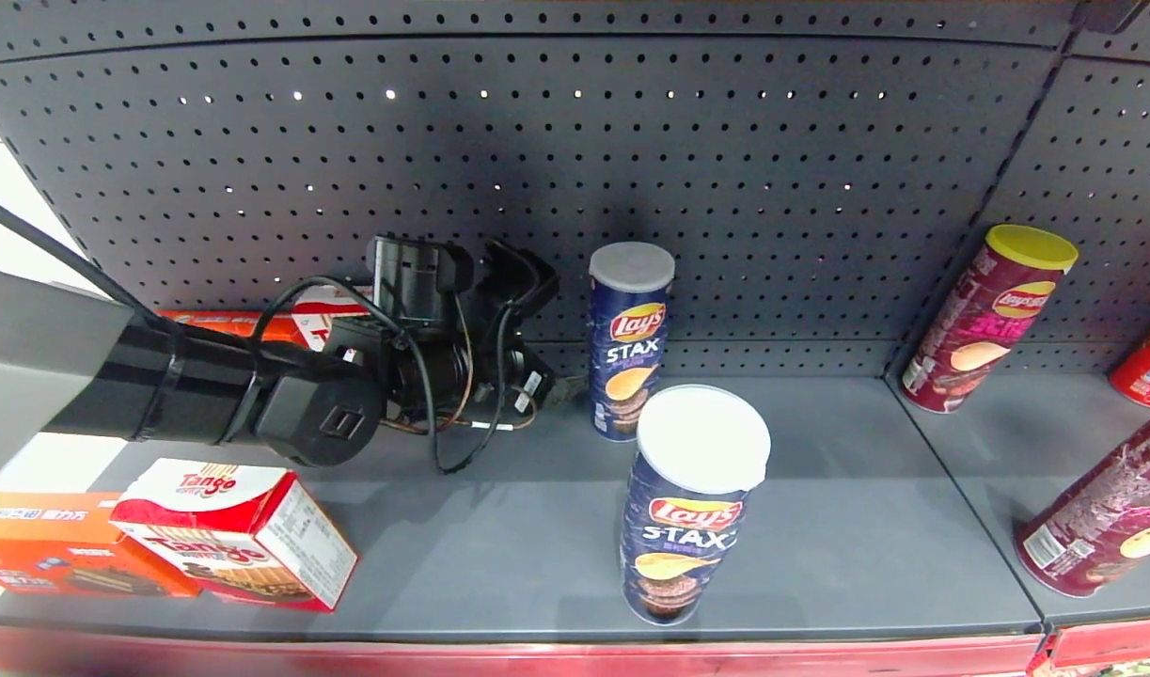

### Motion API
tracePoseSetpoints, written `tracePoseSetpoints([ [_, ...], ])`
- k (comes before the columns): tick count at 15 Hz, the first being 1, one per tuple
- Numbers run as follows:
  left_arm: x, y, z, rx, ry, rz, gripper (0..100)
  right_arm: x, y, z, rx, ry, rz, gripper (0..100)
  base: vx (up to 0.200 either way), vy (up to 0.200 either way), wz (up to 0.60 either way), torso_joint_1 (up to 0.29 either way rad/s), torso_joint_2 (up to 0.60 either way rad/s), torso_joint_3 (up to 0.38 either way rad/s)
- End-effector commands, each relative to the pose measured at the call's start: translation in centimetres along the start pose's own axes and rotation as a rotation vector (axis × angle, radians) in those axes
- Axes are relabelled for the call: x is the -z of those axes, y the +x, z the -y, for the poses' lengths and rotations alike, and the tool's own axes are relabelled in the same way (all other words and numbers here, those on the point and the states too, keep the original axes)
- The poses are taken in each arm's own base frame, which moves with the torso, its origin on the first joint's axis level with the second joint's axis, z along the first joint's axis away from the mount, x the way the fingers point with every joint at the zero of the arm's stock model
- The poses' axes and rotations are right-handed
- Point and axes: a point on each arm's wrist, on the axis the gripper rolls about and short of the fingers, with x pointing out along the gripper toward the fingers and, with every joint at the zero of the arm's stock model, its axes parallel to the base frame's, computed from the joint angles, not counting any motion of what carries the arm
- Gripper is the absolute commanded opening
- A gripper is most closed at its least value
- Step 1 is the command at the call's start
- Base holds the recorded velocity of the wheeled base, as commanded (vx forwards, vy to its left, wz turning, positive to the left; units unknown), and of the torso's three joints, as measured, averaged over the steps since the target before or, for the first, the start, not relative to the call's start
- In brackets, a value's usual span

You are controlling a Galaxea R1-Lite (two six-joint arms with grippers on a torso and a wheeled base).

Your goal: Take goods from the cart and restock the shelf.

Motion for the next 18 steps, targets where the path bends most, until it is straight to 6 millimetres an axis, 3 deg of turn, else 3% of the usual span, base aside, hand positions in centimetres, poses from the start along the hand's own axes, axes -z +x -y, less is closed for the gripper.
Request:
tracePoseSetpoints([
  [1,0.2,0.7,0.2,0.008,0.0,-0.004,100,0.0,0.0,0.0,0.0,0.0,-0.001,100,0.0,0.0,0.0,0.0,0.0,0.0],
  [9,0.0,0.8,0.2,0.004,0.001,0.001,100,0.0,0.0,0.0,0.0,0.0,-0.001,100,0.0,0.0,0.0,0.0,0.0,0.0],
  [13,-3.3,-4.0,-1.7,-0.068,-0.005,0.103,100,0.0,0.0,0.0,0.0,0.0,-0.001,100,0.0,0.0,0.0,0.0,0.0,0.0],
  [18,-5.1,-15.0,-2.0,-0.214,-0.164,0.247,100,0.0,0.0,0.0,0.0,0.0,-0.001,100,0.0,0.0,0.0,0.0,0.0,0.0],
])
